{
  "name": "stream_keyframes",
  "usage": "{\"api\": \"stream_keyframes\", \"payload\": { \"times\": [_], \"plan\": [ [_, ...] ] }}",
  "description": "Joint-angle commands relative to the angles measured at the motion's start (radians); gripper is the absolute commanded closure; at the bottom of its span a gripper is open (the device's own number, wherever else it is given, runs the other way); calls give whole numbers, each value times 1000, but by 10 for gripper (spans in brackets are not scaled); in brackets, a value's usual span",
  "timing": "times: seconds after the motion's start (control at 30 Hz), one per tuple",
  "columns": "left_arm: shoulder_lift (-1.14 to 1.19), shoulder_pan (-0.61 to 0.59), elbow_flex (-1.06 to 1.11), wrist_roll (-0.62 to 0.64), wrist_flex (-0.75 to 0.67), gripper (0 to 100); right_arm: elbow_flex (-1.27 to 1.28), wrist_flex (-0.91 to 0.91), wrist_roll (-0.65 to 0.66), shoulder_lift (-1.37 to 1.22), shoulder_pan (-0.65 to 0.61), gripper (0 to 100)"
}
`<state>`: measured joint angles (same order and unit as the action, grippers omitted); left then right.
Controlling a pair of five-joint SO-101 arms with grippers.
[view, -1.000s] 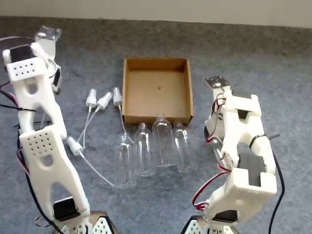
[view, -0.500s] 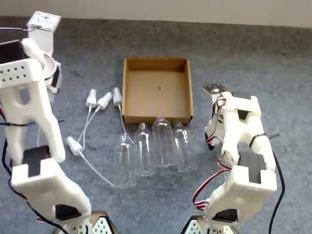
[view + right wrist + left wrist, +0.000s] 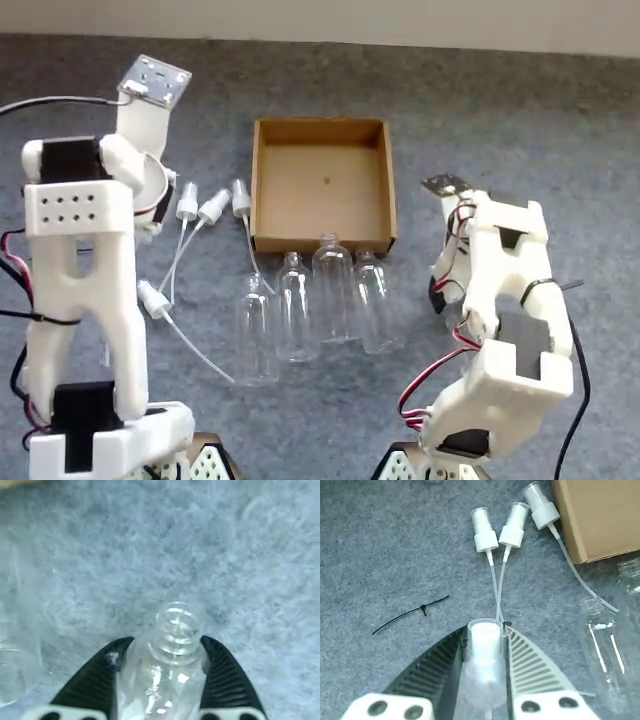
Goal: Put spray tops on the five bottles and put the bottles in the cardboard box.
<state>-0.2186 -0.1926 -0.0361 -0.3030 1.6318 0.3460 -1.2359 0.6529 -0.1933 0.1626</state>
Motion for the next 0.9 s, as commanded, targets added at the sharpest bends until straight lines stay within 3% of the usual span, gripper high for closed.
{"api": "stream_keyframes", "payload": {
  "times": [0.0,0.27,0.5,0.67,0.87],
  "plan": [
    [-93,68,24,17,-21,996,-85,-8,-87,41,48,995],
    [-168,232,-28,155,-21,996,-343,-104,-267,231,-4,995],
    [-174,363,-219,265,-21,996,-357,-67,-379,470,-211,995],
    [-183,460,-297,305,-18,996,-143,120,-420,624,-384,995],
    [-234,466,-309,322,-106,996,263,421,-471,860,-519,995]
  ]
}}
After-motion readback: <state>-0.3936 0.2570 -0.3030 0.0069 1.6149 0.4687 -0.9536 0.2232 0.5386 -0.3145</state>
